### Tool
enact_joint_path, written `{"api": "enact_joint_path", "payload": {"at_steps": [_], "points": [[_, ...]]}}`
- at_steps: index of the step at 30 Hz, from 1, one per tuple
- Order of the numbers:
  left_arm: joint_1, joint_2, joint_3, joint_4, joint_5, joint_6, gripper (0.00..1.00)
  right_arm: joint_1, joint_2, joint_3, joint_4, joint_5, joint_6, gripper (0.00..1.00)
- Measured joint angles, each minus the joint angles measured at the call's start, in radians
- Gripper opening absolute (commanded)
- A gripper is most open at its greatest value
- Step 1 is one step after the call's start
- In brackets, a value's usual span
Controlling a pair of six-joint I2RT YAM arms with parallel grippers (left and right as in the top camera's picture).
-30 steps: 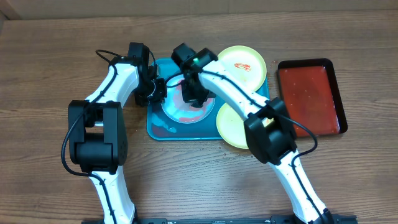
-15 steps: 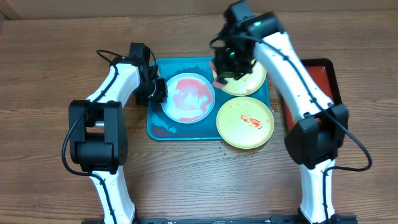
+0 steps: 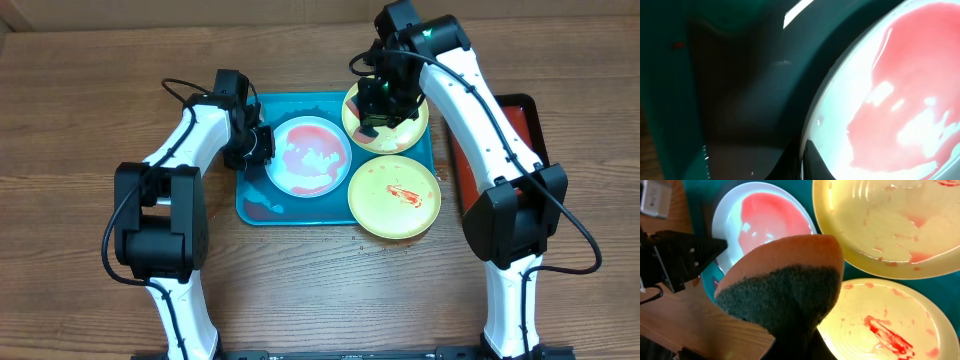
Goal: Clean dirty plates on tray and stack at the side
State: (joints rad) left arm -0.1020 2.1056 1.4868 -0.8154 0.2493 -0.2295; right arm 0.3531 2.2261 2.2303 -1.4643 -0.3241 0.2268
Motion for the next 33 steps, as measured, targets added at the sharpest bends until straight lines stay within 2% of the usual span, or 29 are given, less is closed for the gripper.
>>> {"api": "enact_joint_path", "payload": {"at_steps": [6, 12, 16, 21, 27, 33], "points": [[0.02, -0.085, -0.005, -0.003, -0.04, 0.011, 0.04, -0.05, 0.0, 0.0, -0.012, -0.003, 0.0, 0.04], [0.016, -0.281, -0.004, -0.004, -0.145, 0.041, 0.04, -0.115, 0.0, 0.0, -0.012, -0.034, 0.0, 0.04], [-0.014, -0.342, -0.003, -0.021, -0.225, 0.071, 0.04, -0.144, 0.0, 0.0, -0.013, -0.04, 0.0, 0.04], [-0.06, -0.344, -0.003, -0.053, -0.399, 0.098, 0.04, -0.158, -0.002, 0.0, -0.013, -0.043, -0.007, 0.04], [-0.134, -0.344, -0.003, -0.053, -0.672, 0.103, 0.04, -0.158, -0.002, 0.0, -0.012, -0.046, -0.021, 0.04], [-0.281, -0.344, -0.003, -0.052, -0.959, 0.103, 0.04, -0.158, -0.002, 0.0, -0.012, -0.047, -0.022, 0.04]]}}
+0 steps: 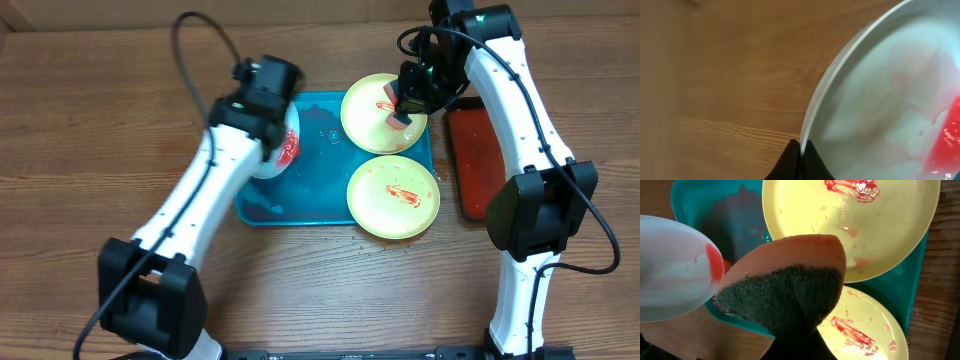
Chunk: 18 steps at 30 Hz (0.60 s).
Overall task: Clean dirty plates on tray and stack at the side
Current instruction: 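Lift the white plate with the left gripper and place it left of tray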
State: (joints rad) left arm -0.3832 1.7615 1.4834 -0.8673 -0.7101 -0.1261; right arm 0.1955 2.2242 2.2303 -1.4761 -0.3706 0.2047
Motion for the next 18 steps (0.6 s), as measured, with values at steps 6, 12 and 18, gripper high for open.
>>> {"api": "enact_joint_path", "payload": {"at_steps": [6, 12, 18], "points": [[-0.171, 0.0, 0.0, 0.031, -0.345, -0.001, 0.04, 0.0, 0.0, 0.0, 0.0, 0.0, 0.0, 0.04], [-0.276, 0.0, 0.0, 0.053, -0.597, -0.001, 0.04, 0.0, 0.0, 0.0, 0.0, 0.0, 0.0, 0.04], [-0.317, 0.0, 0.0, 0.053, -0.715, -0.001, 0.04, 0.0, 0.0, 0.0, 0.0, 0.0, -0.001, 0.04]]}}
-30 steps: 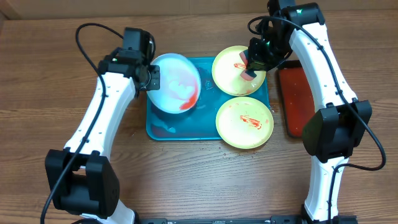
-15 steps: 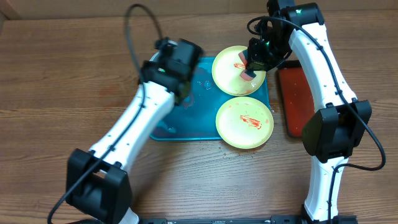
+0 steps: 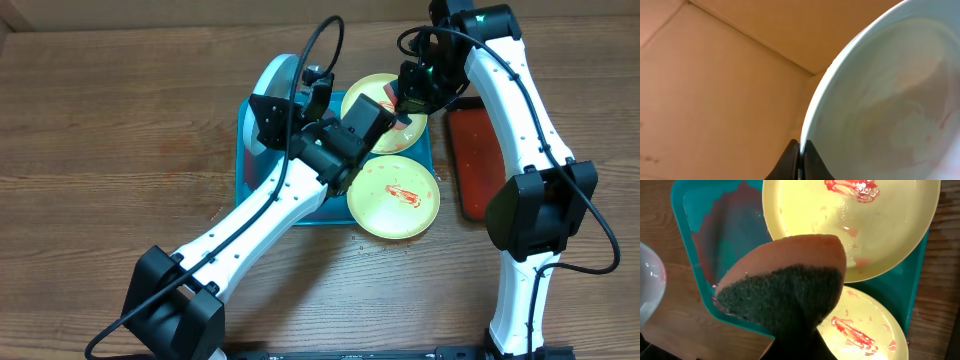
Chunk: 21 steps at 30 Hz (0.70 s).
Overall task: Clean dirty plates on tray and stack at the side
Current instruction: 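Lift the white plate with the left gripper and place it left of tray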
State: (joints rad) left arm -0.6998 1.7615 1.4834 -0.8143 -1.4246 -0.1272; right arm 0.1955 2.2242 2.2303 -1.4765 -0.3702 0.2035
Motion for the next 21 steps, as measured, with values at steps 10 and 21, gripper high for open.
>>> {"api": "enact_joint_path", "payload": {"at_steps": [10, 21], "points": [[-0.002, 0.0, 0.0, 0.0, -0.028, 0.0, 0.04, 0.0, 0.0, 0.0, 0.0, 0.0, 0.0, 0.04], [0.066, 0.0, 0.0, -0.055, 0.539, -0.005, 0.04, 0.0, 0.0, 0.0, 0.0, 0.0, 0.001, 0.04]]}}
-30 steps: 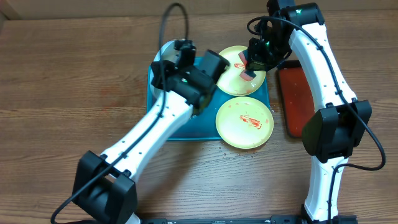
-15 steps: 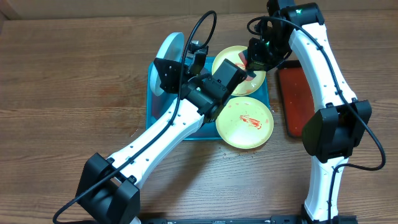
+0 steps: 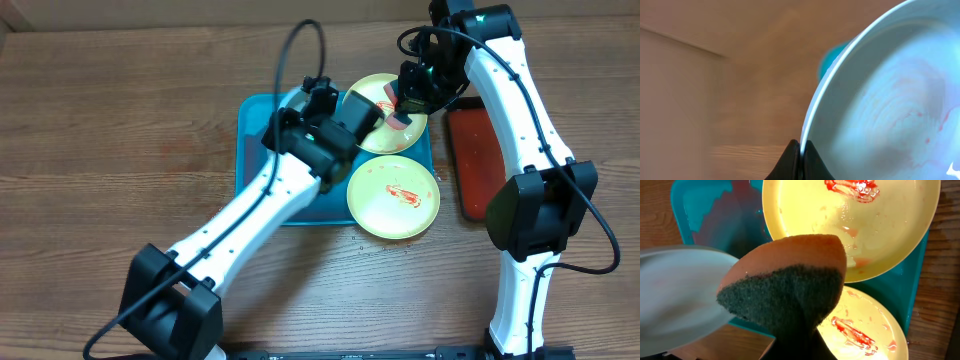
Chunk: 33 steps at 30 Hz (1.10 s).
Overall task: Clean dirty plates on tray and stack at the side
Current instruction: 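Lift the white plate with the left gripper and place it left of tray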
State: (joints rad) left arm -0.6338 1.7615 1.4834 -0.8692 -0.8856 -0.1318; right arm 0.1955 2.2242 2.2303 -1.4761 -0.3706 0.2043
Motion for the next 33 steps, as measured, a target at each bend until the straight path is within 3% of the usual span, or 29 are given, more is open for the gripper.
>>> {"api": "enact_joint_path", "payload": {"at_steps": [9, 16, 23, 33], "points": [[0.31, 0.0, 0.0, -0.013, 0.55, -0.06, 0.04, 0.0, 0.0, 0.0, -0.001, 0.0, -0.001, 0.04], [0.667, 0.0, 0.0, -0.016, 0.969, -0.076, 0.04, 0.0, 0.0, 0.0, 0.0, 0.0, -0.003, 0.04], [0.972, 0.0, -0.019, -0.018, 1.091, -0.079, 0.04, 0.0, 0.0, 0.0, 0.0, 0.0, -0.003, 0.04], [1.157, -0.002, -0.314, 0.222, 1.08, -0.209, 0.04, 0.0, 0.0, 0.0, -0.001, 0.0, -0.003, 0.04]]}}
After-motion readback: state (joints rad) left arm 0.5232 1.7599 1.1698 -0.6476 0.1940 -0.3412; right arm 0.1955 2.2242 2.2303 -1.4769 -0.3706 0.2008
